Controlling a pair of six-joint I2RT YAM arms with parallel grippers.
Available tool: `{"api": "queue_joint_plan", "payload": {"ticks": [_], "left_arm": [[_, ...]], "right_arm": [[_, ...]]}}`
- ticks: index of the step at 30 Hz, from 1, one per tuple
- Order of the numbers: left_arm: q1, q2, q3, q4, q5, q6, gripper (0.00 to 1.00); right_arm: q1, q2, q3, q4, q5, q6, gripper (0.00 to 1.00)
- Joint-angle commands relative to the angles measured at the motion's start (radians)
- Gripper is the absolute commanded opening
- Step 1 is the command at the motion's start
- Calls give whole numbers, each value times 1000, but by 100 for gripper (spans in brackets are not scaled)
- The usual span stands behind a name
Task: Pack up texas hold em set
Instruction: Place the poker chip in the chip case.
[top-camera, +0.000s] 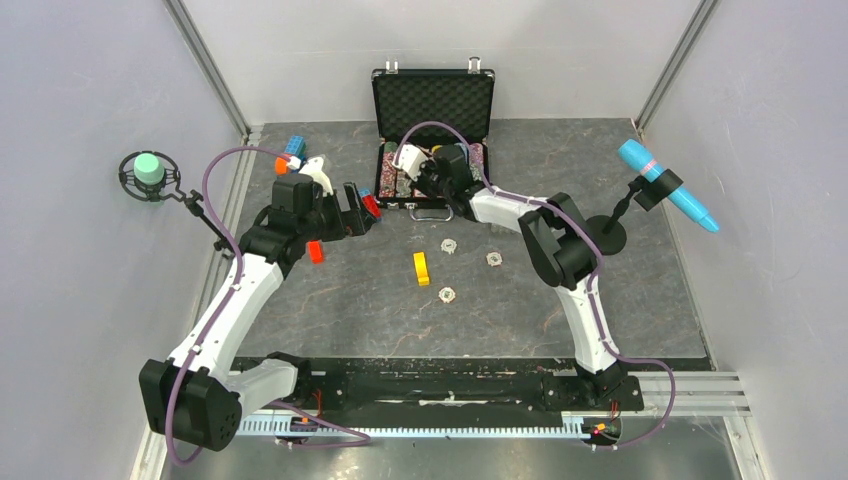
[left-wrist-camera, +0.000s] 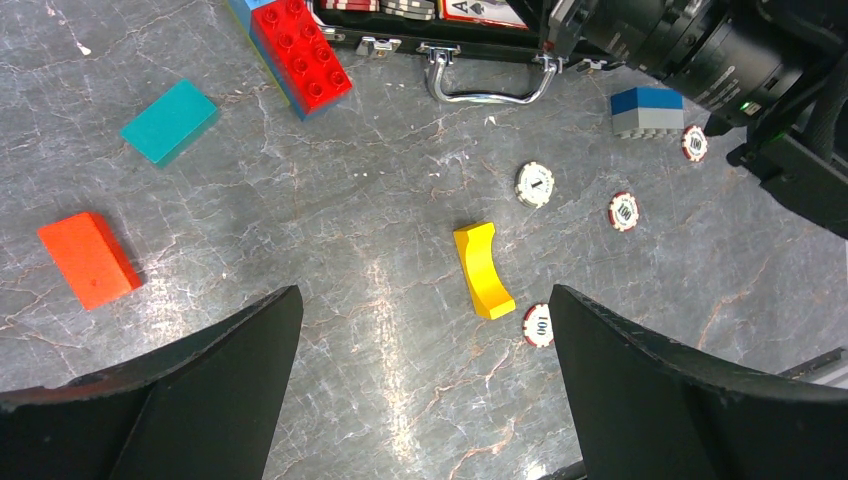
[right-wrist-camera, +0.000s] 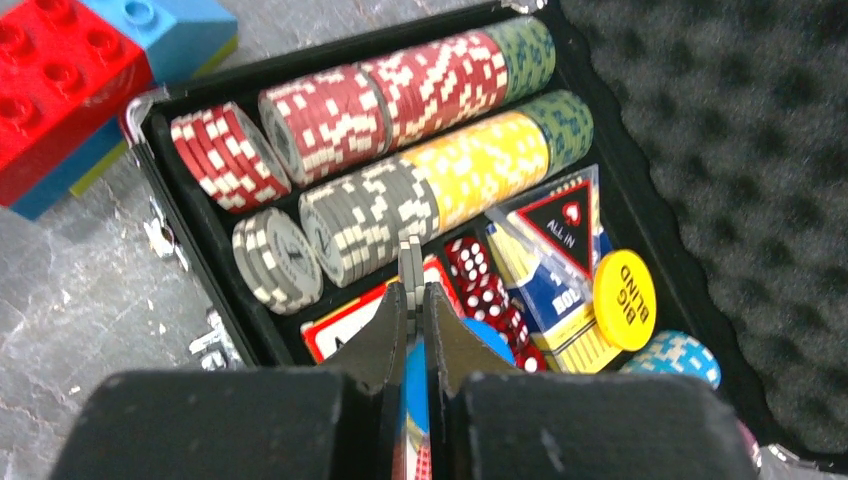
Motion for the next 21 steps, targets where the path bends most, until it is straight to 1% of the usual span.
{"api": "queue_joint_plan", "payload": {"ticks": [1,4,6,10,12,17,21], "left_arm": [[6,-15,-6,31,21,57,100],[6,-15,-6,31,21,56,100],[6,-14,-6,31,21,57,100],[7,-15,-6,31,21,55,100],[6,-14,-6,31,21,55,100],[6,-13,-6,31,21,56,100],[6,-16,-6,31,21,56,100]], "right_arm": [[4,-99,-94,177,69,1,0],[3,-145,-154,261,81,8,0],[4,-167,-184,298,62,11,0],[4,-199,-223,339,-14,25,0],[3,-206,-237,350,-75,27,0],[3,-182,-200,290,-217,25,0],[3,-145,-138,217,-262,16,0]]}}
